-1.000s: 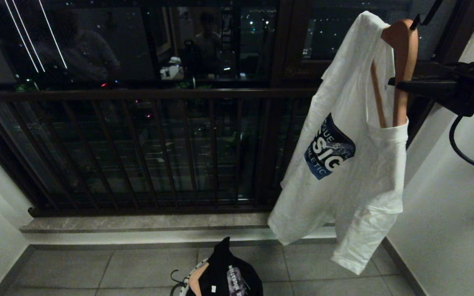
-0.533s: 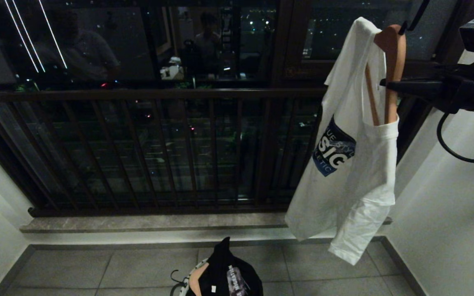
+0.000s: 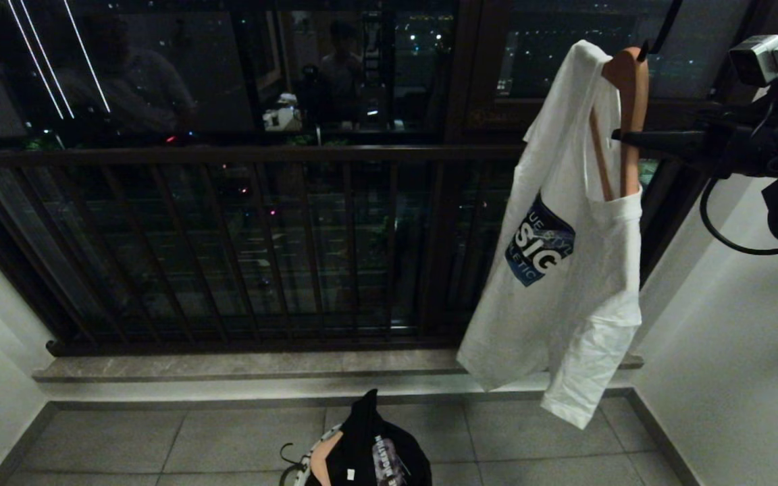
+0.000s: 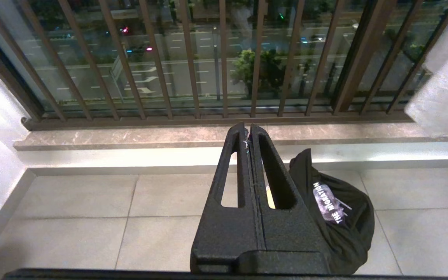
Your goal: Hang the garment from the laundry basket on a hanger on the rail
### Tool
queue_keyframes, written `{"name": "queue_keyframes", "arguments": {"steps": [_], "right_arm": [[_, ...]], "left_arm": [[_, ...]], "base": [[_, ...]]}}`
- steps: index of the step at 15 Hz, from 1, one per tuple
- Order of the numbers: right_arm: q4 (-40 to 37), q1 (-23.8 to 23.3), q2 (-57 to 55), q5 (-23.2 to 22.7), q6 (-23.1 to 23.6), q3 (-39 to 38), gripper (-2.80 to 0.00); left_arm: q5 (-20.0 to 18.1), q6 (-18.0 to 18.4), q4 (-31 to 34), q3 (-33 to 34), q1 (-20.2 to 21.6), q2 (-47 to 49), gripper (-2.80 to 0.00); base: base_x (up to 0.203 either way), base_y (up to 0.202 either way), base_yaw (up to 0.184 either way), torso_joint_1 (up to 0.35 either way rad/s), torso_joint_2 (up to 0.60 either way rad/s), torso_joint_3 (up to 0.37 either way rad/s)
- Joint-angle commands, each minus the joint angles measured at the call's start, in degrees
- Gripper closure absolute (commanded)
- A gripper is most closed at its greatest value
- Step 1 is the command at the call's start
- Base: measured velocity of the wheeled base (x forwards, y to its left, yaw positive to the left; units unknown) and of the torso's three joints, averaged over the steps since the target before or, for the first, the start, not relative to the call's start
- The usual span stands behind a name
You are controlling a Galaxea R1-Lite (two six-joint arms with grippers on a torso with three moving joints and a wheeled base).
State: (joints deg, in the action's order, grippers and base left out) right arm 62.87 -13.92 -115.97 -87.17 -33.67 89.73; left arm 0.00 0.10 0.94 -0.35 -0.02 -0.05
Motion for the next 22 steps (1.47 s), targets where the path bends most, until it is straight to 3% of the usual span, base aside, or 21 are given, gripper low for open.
{"name": "queue_keyframes", "arguments": {"steps": [1,3,4,13,22], "right_arm": [[0.33,0.03,-0.66,-0.49,-0.17,0.53,0.00],[0.45,-0.05,-0.93,-0.49,-0.17,0.53,0.00],[0.50,-0.05,-0.93,-0.49,-0.17,0.53,-2.80],[4.49,-1.50,4.47,-0.49,-0.16,-3.58,-2.80],[4.90,-6.99,14.64,-0.49,-0.10,-12.11,-2.80]], "left_arm": [[0.00,-0.01,0.03,0.00,-0.07,0.05,0.00],[0.00,-0.01,0.03,0.00,-0.06,0.05,0.00],[0.00,-0.01,0.03,0.00,-0.04,0.05,0.00],[0.00,-0.01,-0.06,0.00,-0.06,0.05,0.00],[-0.06,-0.10,-0.03,0.00,0.00,0.05,0.00]], "base": [[0.000,0.000,0.000,0.000,0.00,0.000],[0.000,0.000,0.000,0.000,0.00,0.000],[0.000,0.000,0.000,0.000,0.00,0.000],[0.000,0.000,0.000,0.000,0.00,0.000],[0.000,0.000,0.000,0.000,0.00,0.000]]}}
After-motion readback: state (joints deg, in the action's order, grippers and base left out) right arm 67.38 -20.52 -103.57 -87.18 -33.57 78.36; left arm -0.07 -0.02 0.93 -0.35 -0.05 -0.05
